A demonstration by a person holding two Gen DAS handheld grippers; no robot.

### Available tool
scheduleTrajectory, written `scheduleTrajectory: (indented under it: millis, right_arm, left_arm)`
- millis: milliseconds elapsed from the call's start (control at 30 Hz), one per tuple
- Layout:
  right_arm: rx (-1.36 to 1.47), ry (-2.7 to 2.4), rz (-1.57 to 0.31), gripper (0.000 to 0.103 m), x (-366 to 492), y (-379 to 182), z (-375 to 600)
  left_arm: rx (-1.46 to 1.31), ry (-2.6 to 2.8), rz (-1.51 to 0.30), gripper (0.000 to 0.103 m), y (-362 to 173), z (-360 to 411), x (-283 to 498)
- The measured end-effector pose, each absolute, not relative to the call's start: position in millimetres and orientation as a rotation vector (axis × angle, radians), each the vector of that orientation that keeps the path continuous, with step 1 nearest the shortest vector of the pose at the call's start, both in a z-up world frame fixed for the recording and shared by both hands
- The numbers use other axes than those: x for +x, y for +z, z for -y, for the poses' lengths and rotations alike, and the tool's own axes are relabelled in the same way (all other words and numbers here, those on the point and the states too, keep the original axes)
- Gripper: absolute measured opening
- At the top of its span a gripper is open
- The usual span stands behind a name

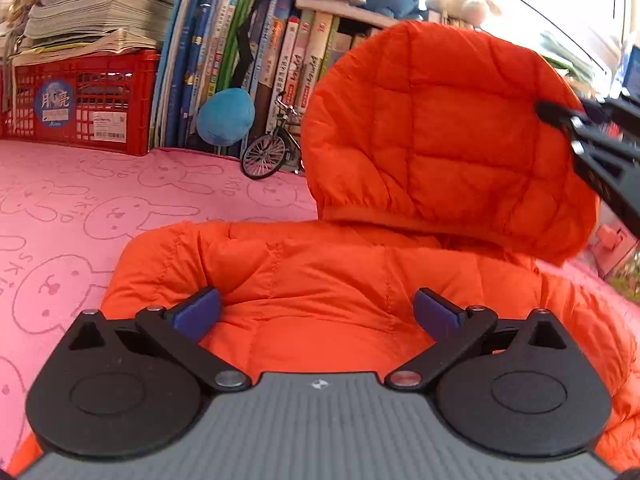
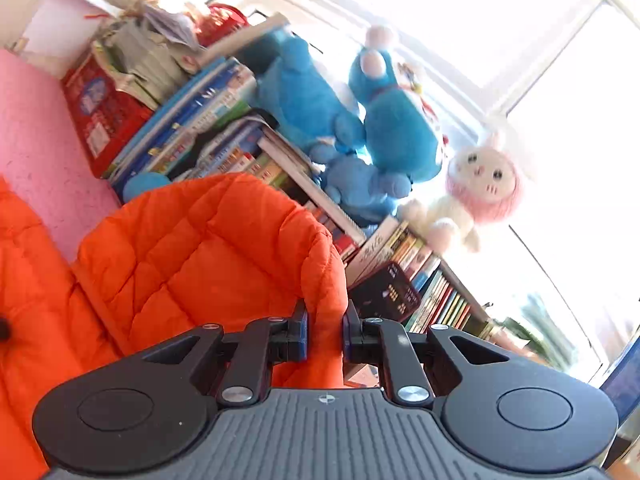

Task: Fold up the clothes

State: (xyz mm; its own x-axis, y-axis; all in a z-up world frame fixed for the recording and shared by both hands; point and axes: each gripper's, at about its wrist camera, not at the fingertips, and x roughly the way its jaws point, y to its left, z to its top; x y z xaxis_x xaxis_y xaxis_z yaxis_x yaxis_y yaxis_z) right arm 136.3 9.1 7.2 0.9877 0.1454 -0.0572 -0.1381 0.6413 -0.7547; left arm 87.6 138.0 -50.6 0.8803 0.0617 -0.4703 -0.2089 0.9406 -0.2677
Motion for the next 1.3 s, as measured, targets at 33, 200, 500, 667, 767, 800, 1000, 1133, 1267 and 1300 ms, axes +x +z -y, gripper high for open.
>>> scheduleTrajectory:
  millis: [33, 200, 500, 667, 767, 800, 1000, 1133, 1267, 1300]
  right_arm:
    - [-0.892, 0.167, 0.028, 0.017, 120, 2, -8]
    - [-0.958, 0.172, 0.064, 0.016, 57, -24, -3]
    - [-0.815, 0.213, -0.085, 0.011, 35, -33, 16]
    - [-0.465, 0.244, -0.302, 0.034, 80, -1, 41]
    - [-0.293, 0.255, -0.415, 0.052, 121, 9, 56]
    - [-0.247, 0.252, -0.441, 0.055, 136, 10, 60]
    - [-0.09, 0.201, -0.532, 0.075, 236, 0, 69]
    - [-0.075, 0.188, -0.611, 0.081, 301, -15, 62]
    - [-0.113, 0.222, -0.726, 0.089, 353, -34, 49]
    - [-0.139, 0.216, -0.751, 0.093, 361, -39, 46]
  left_arm:
    - [-0.347, 0.142, -0.437, 0.103, -49, -142, 83]
    - [-0.4, 0.185, -0.318, 0.103, -33, -155, 49]
    - [-0.414, 0.125, -0.267, 0.103, 22, -176, 35]
    - [-0.321, 0.083, -0.389, 0.103, -12, -132, 60]
    - [-0.204, 0.128, -0.514, 0.103, -40, -112, 81]
    - [-0.177, 0.14, -0.545, 0.103, -45, -109, 86]
    - [-0.233, 0.105, -0.563, 0.103, -52, -120, 88]
    - [-0.282, 0.077, -0.562, 0.103, -54, -126, 87]
    - [-0.291, 0.071, -0.564, 0.103, -54, -125, 89]
    - [-0.292, 0.07, -0.564, 0.103, -54, -125, 89]
